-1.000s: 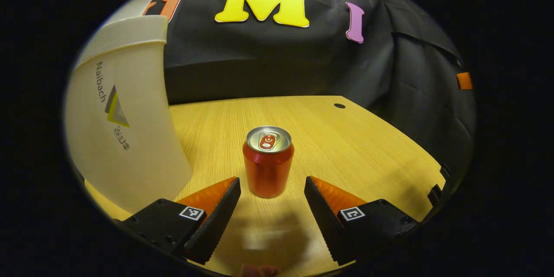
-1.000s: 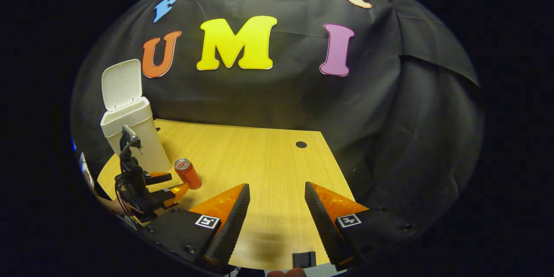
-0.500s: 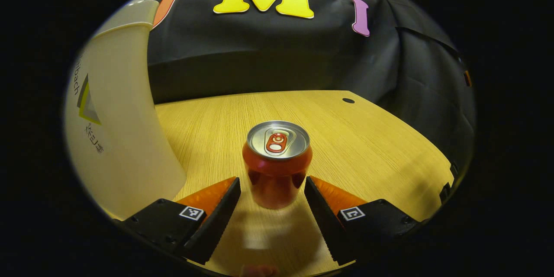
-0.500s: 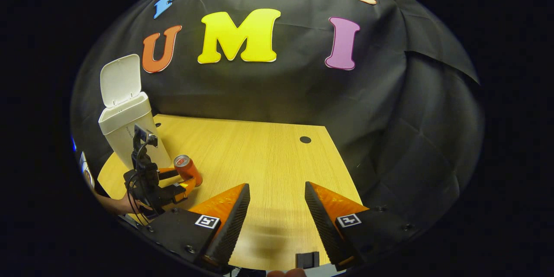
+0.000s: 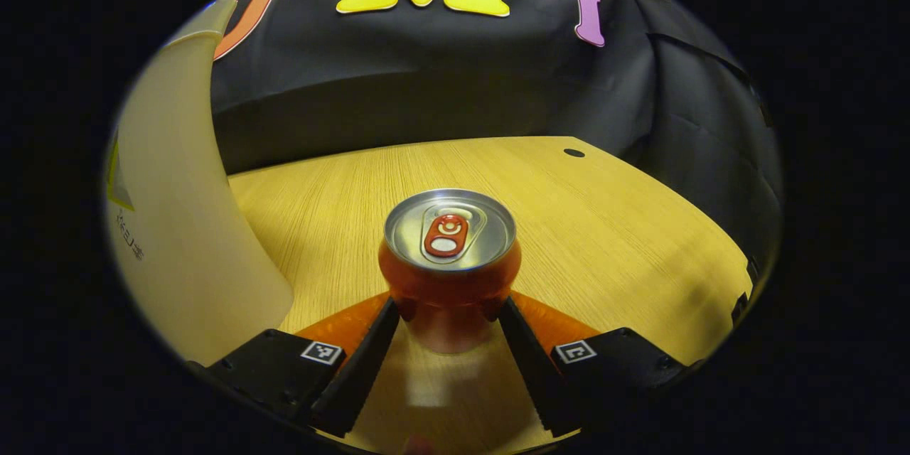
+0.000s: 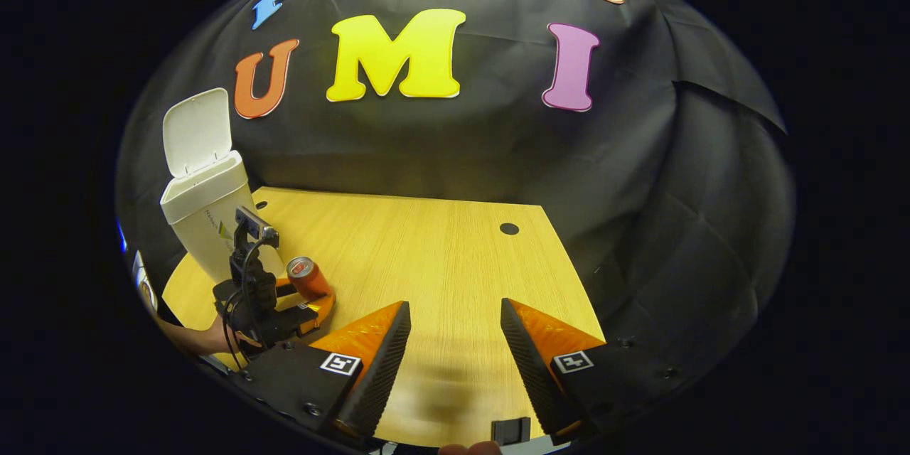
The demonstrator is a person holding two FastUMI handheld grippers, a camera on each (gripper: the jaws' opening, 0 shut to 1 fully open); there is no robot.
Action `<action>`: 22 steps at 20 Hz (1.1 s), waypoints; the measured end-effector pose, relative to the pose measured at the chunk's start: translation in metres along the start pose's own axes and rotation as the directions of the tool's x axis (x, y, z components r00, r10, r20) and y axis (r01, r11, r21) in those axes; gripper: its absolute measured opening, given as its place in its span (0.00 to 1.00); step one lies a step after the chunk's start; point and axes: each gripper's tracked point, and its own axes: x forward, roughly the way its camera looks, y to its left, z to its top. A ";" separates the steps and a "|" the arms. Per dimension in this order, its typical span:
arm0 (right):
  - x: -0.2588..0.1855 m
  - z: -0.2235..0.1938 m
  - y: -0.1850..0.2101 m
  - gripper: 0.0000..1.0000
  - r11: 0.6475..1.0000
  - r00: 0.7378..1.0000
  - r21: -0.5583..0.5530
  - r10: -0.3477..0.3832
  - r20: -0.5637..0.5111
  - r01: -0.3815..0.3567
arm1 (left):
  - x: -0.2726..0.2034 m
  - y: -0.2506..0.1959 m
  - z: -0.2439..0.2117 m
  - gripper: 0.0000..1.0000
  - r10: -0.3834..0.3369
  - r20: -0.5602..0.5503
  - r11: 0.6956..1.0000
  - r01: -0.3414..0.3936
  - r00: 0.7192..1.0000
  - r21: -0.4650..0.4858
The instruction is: Press the lid of the desktop garbage bin to open it, pick up the crumpled paper on the desktop and throw it into the bin, then pick up the pop can on the desktop and drop it into the bin, and finally close the garbage bin lid.
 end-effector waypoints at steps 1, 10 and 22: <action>0.000 0.001 0.000 0.83 1.000 1.000 -0.002 0.003 0.002 -0.003 | 0.000 0.001 0.001 0.88 0.003 0.002 1.000 -0.003 1.000 0.001; -0.012 0.015 0.017 0.81 0.997 0.996 0.053 0.056 0.070 -0.060 | -0.072 -0.005 0.090 0.83 0.021 0.118 1.000 -0.021 0.993 0.007; -0.032 0.050 0.027 0.83 0.988 0.972 0.090 0.105 0.209 -0.126 | -0.203 0.082 0.273 0.83 0.242 0.399 0.968 -0.246 0.884 -0.043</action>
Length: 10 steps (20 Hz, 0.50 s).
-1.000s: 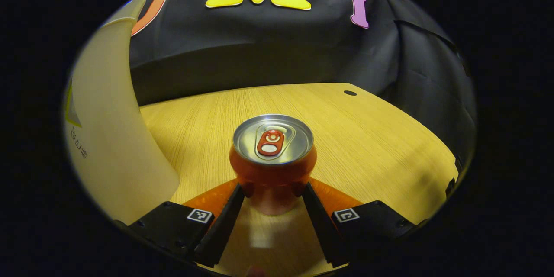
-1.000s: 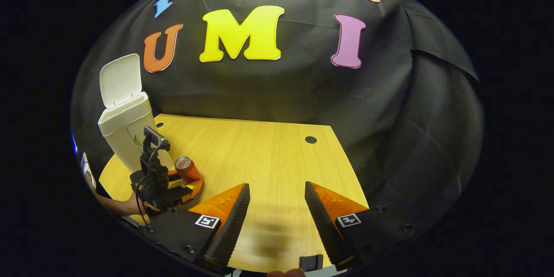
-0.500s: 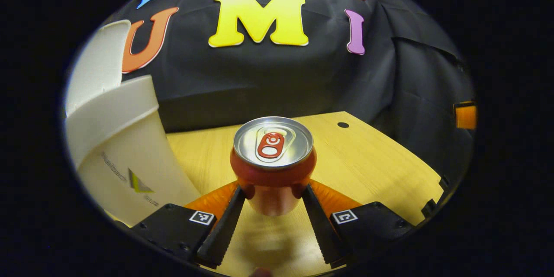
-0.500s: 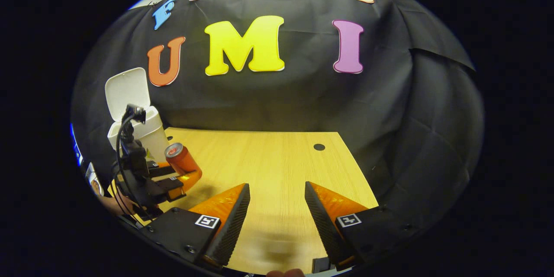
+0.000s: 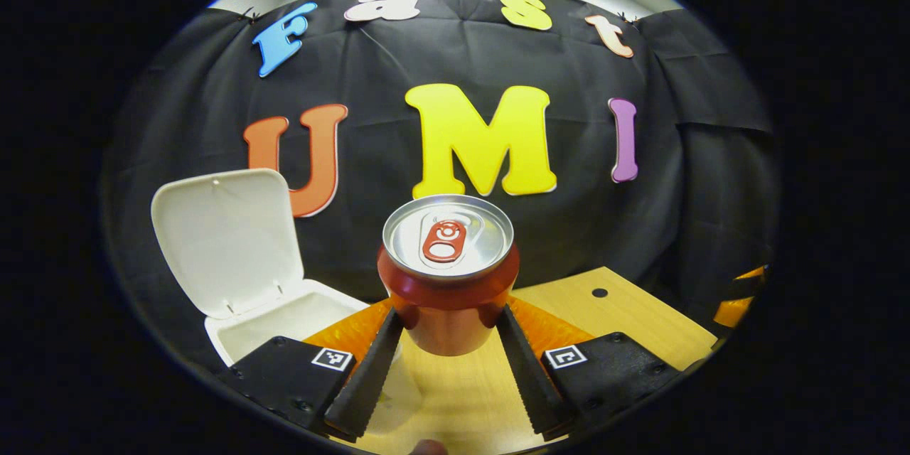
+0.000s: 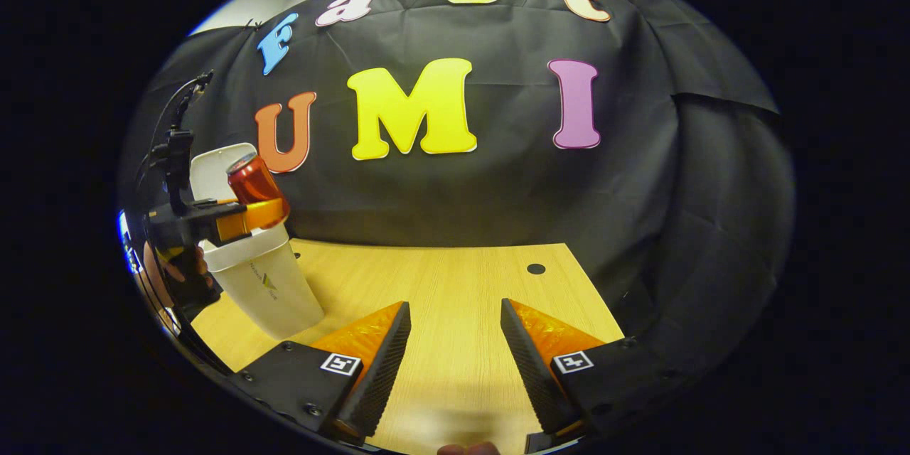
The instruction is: Press the lid of the desktop garbage bin to open it, pick up the crumpled paper on the desktop and throw it into the bin, then pick up the pop can on the desktop and drop it into the bin, and finally close the garbage bin lid.
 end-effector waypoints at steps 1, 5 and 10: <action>0.002 0.003 0.000 0.83 1.000 1.000 0.007 -0.001 0.006 0.001 | -0.001 0.019 0.010 0.83 0.037 0.013 0.999 -0.037 0.999 0.001; 0.010 0.013 0.015 0.83 1.000 1.000 0.005 0.026 0.015 -0.026 | -0.002 0.091 -0.005 0.83 0.157 -0.028 0.987 -0.157 0.987 -0.020; 0.013 0.008 0.030 0.83 0.998 0.999 -0.025 0.052 -0.001 -0.052 | 0.006 0.135 -0.036 0.83 0.223 -0.096 0.973 -0.228 0.970 -0.041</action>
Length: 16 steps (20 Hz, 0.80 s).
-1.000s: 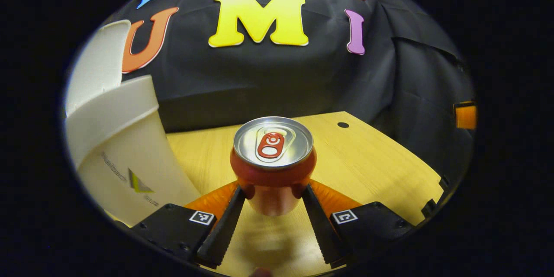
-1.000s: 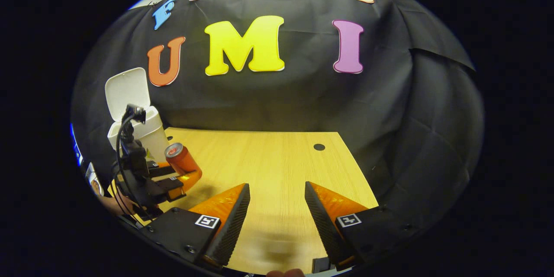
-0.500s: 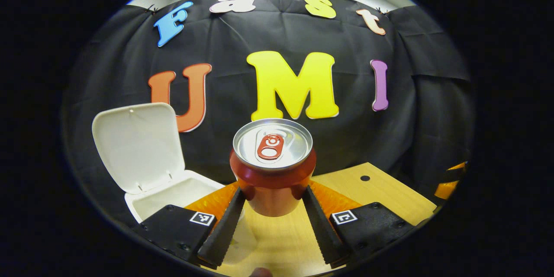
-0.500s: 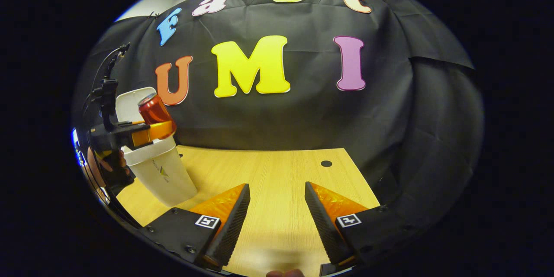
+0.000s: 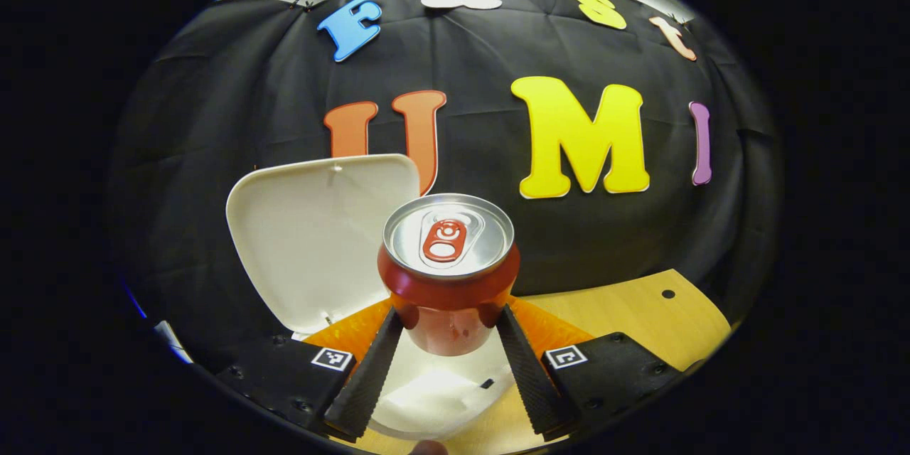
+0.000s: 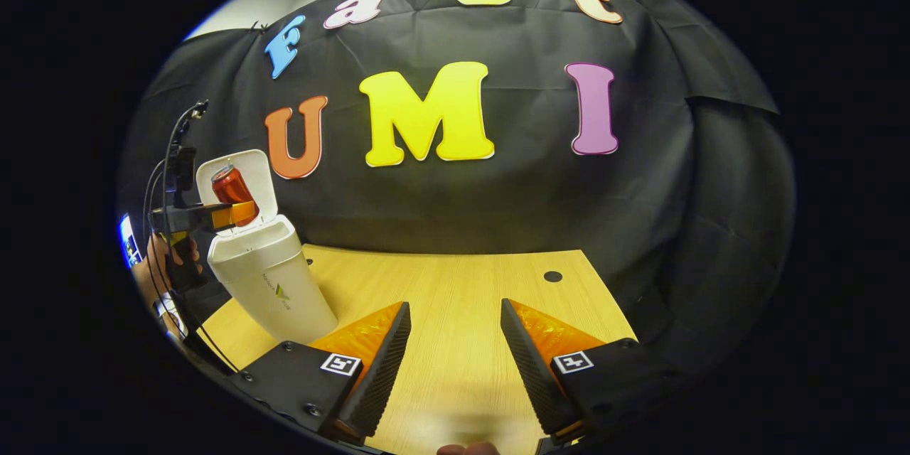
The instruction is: Press the lid of the desktop garbage bin to open it, pick up the crumpled paper on the desktop and throw it into the bin, then pick up the pop can on the desktop and drop it into the bin, and finally close the garbage bin lid.
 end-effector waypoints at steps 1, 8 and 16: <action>0.001 -0.001 0.001 0.83 1.000 1.000 -0.002 0.000 -0.003 0.000 | 0.004 0.007 -0.007 0.83 0.012 -0.021 1.000 -0.012 1.000 -0.006; 0.008 -0.004 0.013 0.83 1.000 1.000 -0.006 0.007 -0.019 -0.007 | 0.017 0.025 -0.045 0.84 0.041 -0.118 0.998 -0.047 0.992 -0.046; 0.011 -0.007 0.021 0.83 0.999 0.999 -0.011 0.035 -0.027 -0.036 | 0.007 0.024 -0.042 0.89 0.066 -0.095 0.997 -0.069 0.993 -0.025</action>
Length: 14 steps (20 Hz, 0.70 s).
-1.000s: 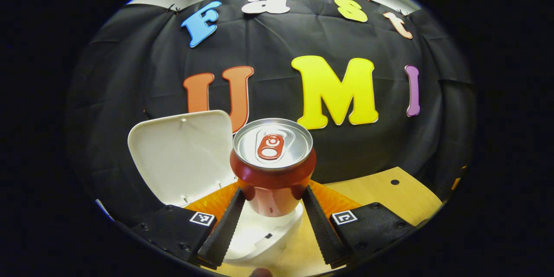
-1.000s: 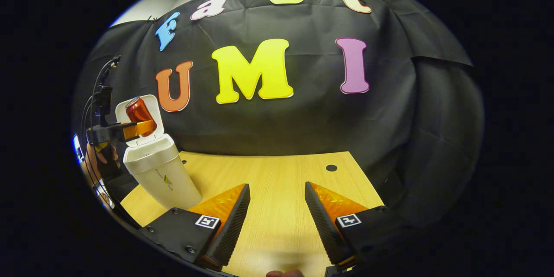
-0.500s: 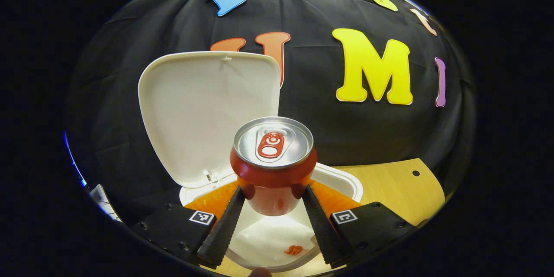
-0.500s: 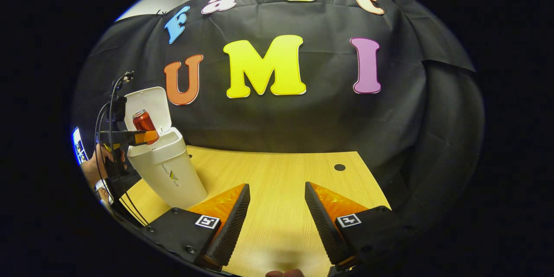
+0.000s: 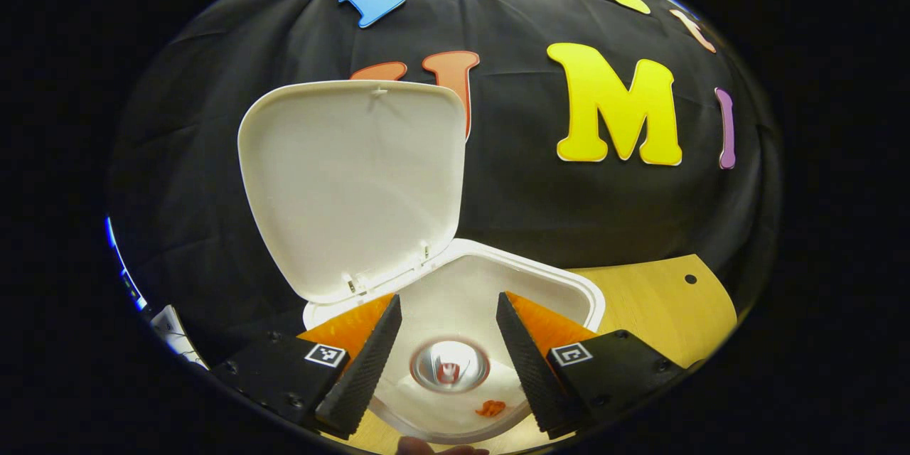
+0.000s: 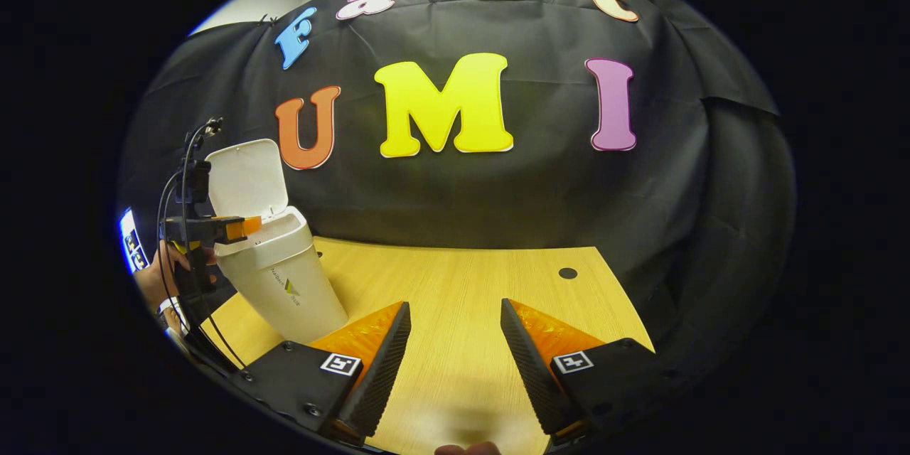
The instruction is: Press the lid of the desktop garbage bin to open it, pick up the crumpled paper on the desktop and throw it into the bin, then pick up the pop can on the desktop and drop it into the bin, and finally close the garbage bin lid.
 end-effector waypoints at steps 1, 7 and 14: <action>0.000 0.000 0.001 0.83 1.000 1.000 0.001 0.004 -0.001 -0.004 | -0.003 -0.001 0.004 0.89 0.004 0.008 1.000 -0.004 1.000 -0.003; -0.001 0.015 0.000 0.83 1.000 0.999 0.001 0.031 0.026 -0.031 | -0.038 -0.009 0.079 0.91 0.123 0.166 0.992 -0.119 0.978 -0.039; 0.001 0.072 0.006 0.83 0.994 0.991 -0.031 0.108 0.085 -0.106 | -0.048 0.028 0.191 0.92 0.383 0.261 0.914 -0.322 0.886 -0.248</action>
